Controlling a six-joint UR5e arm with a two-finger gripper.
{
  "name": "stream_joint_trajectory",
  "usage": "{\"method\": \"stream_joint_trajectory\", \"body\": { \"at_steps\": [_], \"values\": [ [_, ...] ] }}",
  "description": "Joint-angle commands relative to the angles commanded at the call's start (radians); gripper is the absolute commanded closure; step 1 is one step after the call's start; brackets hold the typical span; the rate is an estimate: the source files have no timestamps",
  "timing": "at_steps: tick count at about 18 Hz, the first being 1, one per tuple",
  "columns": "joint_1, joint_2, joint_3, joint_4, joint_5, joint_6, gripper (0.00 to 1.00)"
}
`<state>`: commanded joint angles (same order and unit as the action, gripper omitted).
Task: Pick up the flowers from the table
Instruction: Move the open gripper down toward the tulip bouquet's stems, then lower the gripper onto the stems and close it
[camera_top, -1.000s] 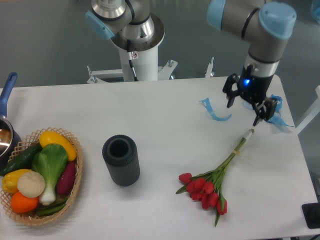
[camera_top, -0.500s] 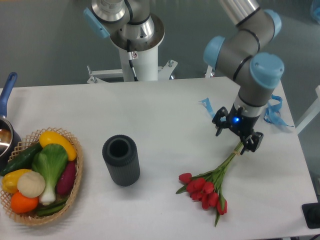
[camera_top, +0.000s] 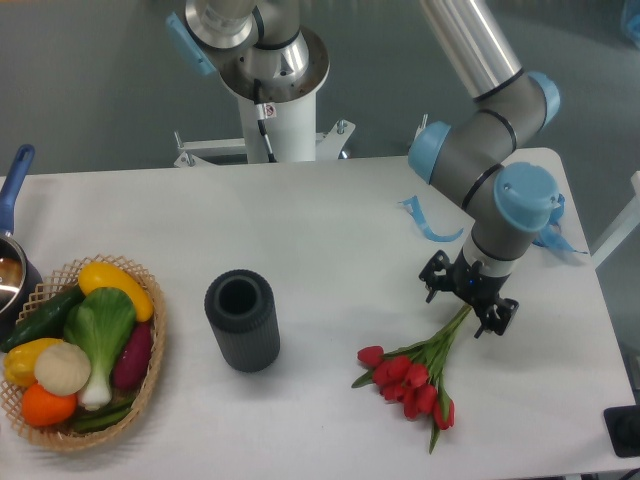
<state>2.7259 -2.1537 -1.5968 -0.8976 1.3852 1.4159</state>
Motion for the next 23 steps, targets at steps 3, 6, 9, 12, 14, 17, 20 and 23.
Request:
{"method": "stream_joint_trajectory", "body": {
  "at_steps": [3, 6, 9, 12, 14, 17, 20, 23],
  "values": [
    [-0.015, -0.009, -0.012, 0.046, 0.017, -0.006, 0.03],
    [-0.015, -0.011, -0.014, 0.048, 0.025, -0.005, 0.14],
    [-0.017, -0.009, -0.020, 0.049, 0.026, -0.006, 0.31],
    [-0.017, -0.009, -0.020, 0.051, 0.028, -0.018, 0.52],
    [-0.017, -0.009, -0.018, 0.060, 0.026, -0.041, 0.60],
    [-0.017, -0.008, -0.018, 0.060, 0.026, -0.043, 0.75],
    [-0.015, 0.001, -0.018, 0.060, 0.026, -0.043, 0.91],
    [-0.012, 0.009, -0.020, 0.060, 0.026, -0.043, 0.94]
  ]
}}
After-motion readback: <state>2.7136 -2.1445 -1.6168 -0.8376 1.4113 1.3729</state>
